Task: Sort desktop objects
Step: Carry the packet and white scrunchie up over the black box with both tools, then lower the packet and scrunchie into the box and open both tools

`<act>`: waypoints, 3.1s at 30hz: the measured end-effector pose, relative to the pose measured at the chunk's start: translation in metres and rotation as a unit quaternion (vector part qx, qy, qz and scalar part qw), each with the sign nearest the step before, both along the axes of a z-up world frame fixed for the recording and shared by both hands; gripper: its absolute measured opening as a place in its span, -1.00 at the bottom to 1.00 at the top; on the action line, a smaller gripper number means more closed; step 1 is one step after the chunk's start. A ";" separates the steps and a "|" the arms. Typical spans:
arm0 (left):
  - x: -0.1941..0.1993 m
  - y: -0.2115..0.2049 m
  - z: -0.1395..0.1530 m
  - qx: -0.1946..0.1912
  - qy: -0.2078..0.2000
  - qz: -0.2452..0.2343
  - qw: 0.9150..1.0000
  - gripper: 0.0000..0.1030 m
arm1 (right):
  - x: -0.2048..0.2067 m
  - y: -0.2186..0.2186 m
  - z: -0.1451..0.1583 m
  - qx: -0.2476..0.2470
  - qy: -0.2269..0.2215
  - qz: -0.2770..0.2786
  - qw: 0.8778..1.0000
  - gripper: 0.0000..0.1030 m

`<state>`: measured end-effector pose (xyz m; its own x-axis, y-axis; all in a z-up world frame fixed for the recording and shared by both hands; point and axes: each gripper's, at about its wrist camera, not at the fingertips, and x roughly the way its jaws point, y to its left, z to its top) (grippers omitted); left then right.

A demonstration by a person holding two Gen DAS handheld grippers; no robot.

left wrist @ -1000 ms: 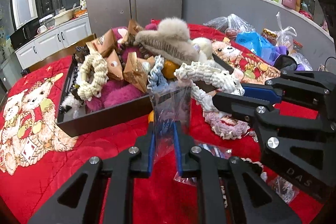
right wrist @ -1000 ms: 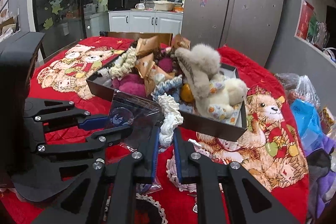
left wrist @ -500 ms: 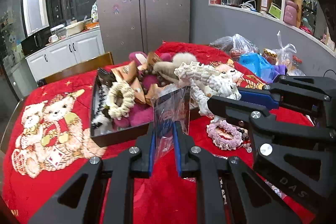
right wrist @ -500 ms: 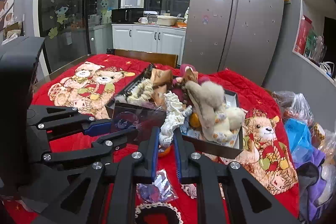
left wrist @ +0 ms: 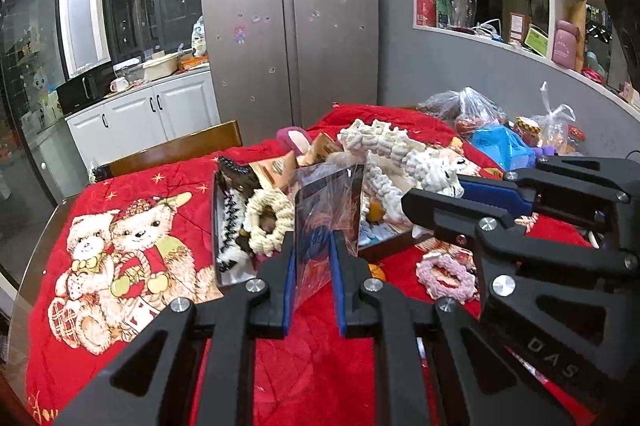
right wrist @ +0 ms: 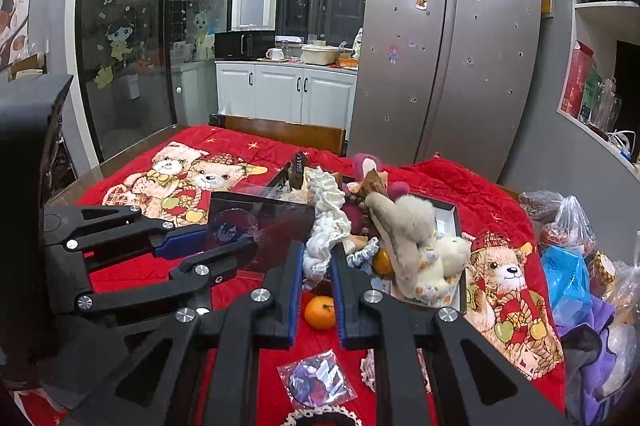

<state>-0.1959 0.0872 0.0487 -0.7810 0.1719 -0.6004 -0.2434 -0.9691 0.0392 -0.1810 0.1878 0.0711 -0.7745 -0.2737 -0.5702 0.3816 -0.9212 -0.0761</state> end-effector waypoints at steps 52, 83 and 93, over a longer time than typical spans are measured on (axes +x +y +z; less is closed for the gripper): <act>-0.153 -0.062 -0.015 0.079 -0.026 0.048 0.995 -0.71 | -0.145 0.008 -0.028 -0.055 -0.039 -0.030 0.997 -0.74; -0.147 -0.064 -0.007 0.044 0.002 0.080 0.996 0.76 | -0.147 0.016 -0.028 -0.070 -0.046 -0.049 0.995 0.37; -0.110 -0.046 0.011 0.049 0.011 0.057 0.997 0.76 | -0.107 0.029 0.016 -0.068 0.006 -0.053 0.996 0.44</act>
